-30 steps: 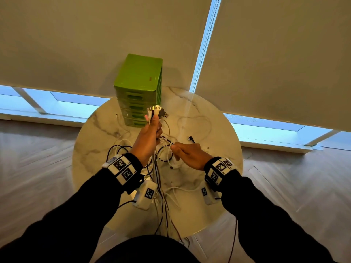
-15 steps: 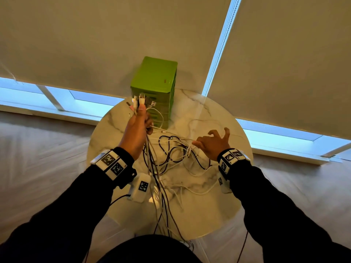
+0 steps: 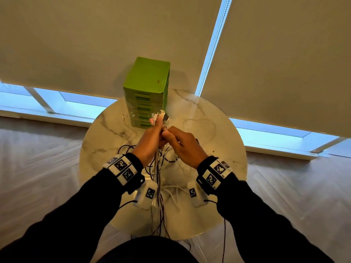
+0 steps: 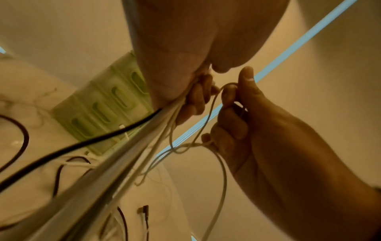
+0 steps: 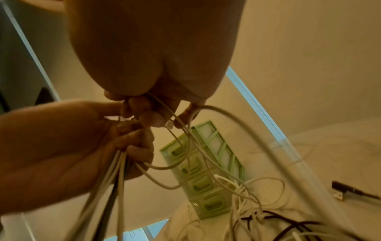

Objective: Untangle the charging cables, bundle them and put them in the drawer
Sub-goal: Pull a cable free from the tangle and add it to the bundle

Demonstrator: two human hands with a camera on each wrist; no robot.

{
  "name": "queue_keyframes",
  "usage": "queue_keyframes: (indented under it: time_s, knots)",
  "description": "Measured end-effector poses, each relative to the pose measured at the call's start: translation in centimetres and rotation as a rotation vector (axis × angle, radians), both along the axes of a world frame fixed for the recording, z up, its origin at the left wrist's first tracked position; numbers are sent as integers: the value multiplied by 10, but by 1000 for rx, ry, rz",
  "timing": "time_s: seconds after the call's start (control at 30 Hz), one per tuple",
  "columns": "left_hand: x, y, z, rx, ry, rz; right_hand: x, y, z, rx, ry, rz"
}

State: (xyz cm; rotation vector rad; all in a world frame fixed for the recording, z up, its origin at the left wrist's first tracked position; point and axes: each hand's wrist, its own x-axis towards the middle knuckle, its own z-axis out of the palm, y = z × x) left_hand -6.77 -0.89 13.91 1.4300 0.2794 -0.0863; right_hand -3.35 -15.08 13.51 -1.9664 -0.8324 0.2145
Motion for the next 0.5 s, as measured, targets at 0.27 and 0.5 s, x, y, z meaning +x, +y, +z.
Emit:
queue_keyframes:
  time_s: [0.27, 0.5]
  knots:
    - [-4, 10, -3, -114, 217, -168, -6, -16, -21, -136, -151, 100]
    - [-1, 21, 9, -117, 118, 25, 11, -33, -81, -853, 189, 133]
